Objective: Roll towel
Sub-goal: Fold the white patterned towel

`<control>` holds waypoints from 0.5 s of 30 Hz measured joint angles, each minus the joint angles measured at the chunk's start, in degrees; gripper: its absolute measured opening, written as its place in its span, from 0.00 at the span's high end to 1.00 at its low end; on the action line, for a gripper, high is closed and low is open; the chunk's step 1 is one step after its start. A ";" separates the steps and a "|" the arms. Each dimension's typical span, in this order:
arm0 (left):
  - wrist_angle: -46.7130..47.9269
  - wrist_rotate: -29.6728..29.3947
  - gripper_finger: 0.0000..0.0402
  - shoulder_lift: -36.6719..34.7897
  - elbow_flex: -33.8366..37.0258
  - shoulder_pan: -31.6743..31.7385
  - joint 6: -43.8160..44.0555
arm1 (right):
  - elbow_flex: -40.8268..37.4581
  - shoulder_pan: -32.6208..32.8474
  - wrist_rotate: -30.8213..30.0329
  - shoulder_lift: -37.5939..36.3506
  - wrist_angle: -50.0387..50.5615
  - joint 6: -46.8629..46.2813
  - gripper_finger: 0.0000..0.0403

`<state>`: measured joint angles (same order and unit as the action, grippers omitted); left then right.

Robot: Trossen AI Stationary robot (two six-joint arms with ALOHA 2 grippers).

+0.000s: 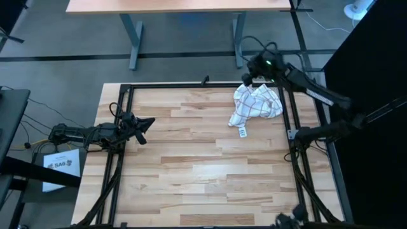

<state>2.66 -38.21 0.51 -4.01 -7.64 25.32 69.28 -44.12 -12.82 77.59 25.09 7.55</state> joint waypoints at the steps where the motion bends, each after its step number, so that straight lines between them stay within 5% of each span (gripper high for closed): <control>1: -0.01 0.00 1.00 0.00 0.00 0.00 0.00 | 2.59 -0.65 -0.02 2.38 2.87 0.00 0.89; 7: 0.04 0.04 1.00 0.00 0.00 0.02 0.00 | 15.54 -5.09 -0.11 14.51 16.38 -0.86 0.75; 15: 1.35 0.06 1.00 0.00 0.00 0.02 0.00 | 21.78 -12.48 -0.26 25.43 26.34 -6.84 0.72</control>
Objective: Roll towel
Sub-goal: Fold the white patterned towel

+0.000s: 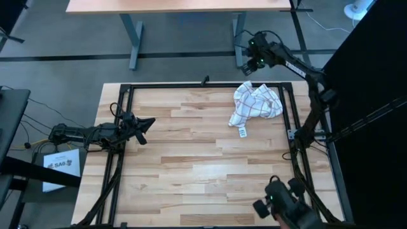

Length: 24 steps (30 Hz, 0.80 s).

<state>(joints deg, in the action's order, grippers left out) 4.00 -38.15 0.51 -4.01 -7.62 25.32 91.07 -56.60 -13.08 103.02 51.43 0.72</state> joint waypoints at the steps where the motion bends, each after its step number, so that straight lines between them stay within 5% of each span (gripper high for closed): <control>1: 0.25 0.00 1.00 0.00 0.00 0.00 0.00 | 0.00 -0.82 0.66 1.07 0.61 -0.54 0.72; 10: 0.55 0.08 1.00 0.00 0.00 0.00 2.06 | 0.07 -4.61 11.91 7.57 0.14 2.36 0.72; 24: 1.29 0.07 1.00 0.00 0.00 -0.01 5.59 | 0.11 -7.77 16.02 10.85 -1.81 10.31 0.72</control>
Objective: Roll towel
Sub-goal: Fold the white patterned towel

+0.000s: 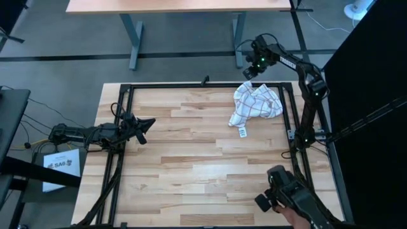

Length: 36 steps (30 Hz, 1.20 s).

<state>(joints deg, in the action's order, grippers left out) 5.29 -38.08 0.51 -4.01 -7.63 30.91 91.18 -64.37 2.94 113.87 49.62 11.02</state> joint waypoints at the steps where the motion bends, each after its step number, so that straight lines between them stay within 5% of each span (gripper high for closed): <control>1: 0.21 0.01 1.00 0.00 0.00 0.00 0.54 | 0.00 -0.12 0.20 0.69 -0.10 -0.02 0.72; 36: 1.20 0.25 1.00 0.02 -0.09 -0.01 2.37 | -0.17 0.59 6.25 5.55 0.25 0.00 0.74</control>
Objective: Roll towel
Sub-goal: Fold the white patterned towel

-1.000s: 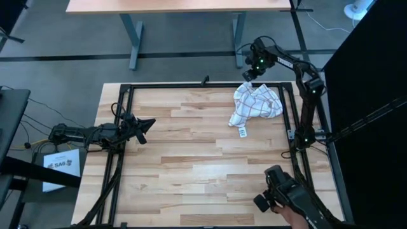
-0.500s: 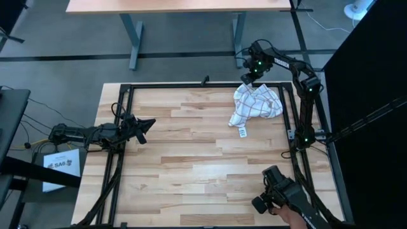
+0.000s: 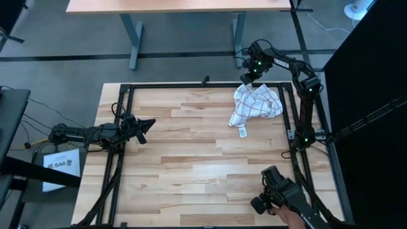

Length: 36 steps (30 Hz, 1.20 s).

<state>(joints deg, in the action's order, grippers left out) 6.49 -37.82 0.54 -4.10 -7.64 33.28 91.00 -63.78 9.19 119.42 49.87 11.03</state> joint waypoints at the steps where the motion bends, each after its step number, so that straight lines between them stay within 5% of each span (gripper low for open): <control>1: 0.01 0.00 1.00 0.00 0.00 0.00 0.00 | 0.00 -0.01 0.00 0.00 0.02 0.00 0.75; 11: 0.12 0.00 1.00 0.00 0.00 0.00 -0.02 | -0.04 -0.41 -0.02 0.00 1.85 0.51 0.99; 23: 0.10 0.02 1.00 0.00 0.02 0.00 -0.02 | -0.04 3.39 -0.04 -1.88 5.56 2.72 1.00; 36: 0.07 6.98 1.00 -0.01 0.02 0.00 -5.21 | -0.04 15.17 -0.04 -19.75 4.59 0.33 1.00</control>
<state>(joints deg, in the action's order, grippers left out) 6.57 -30.84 0.52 -4.08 -7.64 28.07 90.96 -48.61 9.15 99.67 54.46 11.35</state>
